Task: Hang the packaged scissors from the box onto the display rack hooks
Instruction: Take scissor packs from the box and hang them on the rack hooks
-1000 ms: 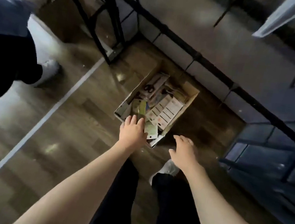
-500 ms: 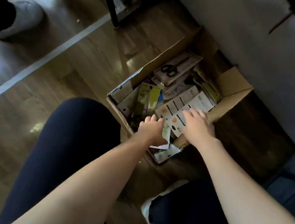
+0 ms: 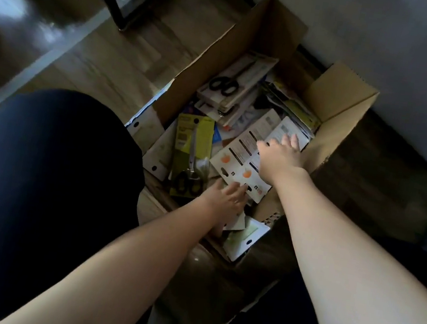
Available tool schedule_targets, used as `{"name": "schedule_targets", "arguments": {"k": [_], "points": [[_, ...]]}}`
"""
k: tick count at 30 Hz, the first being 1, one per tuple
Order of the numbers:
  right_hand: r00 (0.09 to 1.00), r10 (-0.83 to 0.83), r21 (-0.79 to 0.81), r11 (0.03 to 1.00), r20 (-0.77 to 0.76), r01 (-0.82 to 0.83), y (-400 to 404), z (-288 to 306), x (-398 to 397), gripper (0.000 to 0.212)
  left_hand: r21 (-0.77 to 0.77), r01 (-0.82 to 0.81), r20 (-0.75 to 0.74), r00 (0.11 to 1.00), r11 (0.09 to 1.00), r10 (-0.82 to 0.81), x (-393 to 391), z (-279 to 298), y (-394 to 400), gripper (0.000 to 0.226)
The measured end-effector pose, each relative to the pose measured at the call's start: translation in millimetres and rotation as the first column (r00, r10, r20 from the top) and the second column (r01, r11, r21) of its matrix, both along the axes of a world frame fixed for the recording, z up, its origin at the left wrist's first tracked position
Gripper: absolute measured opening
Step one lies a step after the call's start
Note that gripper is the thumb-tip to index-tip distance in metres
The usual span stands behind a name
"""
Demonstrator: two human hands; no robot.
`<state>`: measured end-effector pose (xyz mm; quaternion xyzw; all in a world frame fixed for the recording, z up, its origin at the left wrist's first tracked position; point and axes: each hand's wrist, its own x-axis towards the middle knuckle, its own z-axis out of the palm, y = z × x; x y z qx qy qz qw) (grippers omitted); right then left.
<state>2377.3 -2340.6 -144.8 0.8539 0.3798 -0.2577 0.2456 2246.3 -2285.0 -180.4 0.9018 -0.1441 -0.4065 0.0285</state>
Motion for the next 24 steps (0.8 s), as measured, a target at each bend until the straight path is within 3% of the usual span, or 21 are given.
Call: {"name": "schedule_targets", "arguments": {"k": [5, 9, 14, 17, 20, 24], "points": [[1.0, -0.011, -0.032, 0.999, 0.006, 0.011, -10, -4, -5, 0.05, -0.092, -0.08, -0.062, 0.995, 0.993, 0.074, 11, 20, 19, 0.093], [0.999, 0.018, -0.156, 0.988, 0.04, -0.011, -11, -6, -8, 0.033, -0.111, -0.282, -0.155, 0.952, 0.953, 0.264, 25, 46, 40, 0.057], [0.999, 0.015, -0.371, 0.929, 0.035, -0.001, 1, -12, -21, 0.067, -0.1, -0.407, -0.165, 0.907, 0.908, 0.389, 22, 61, 54, 0.032], [0.995, 0.007, -0.406, 0.913, 0.101, 0.035, 6, -21, -29, 0.07, -0.098, -0.418, -0.15, 0.904, 0.903, 0.401, 18, 61, 58, 0.022], [0.987, -0.017, -0.399, 0.913, 0.163, 0.081, 7, -26, -31, 0.081, -0.085, -0.404, -0.141, 0.91, 0.911, 0.391, 17, 58, 60, 0.028], [0.989, -0.035, -0.353, 0.932, 0.144, 0.085, 7, -27, -28, 0.07, -0.081, -0.39, -0.159, 0.913, 0.917, 0.374, 20, 58, 58, 0.024]]}}
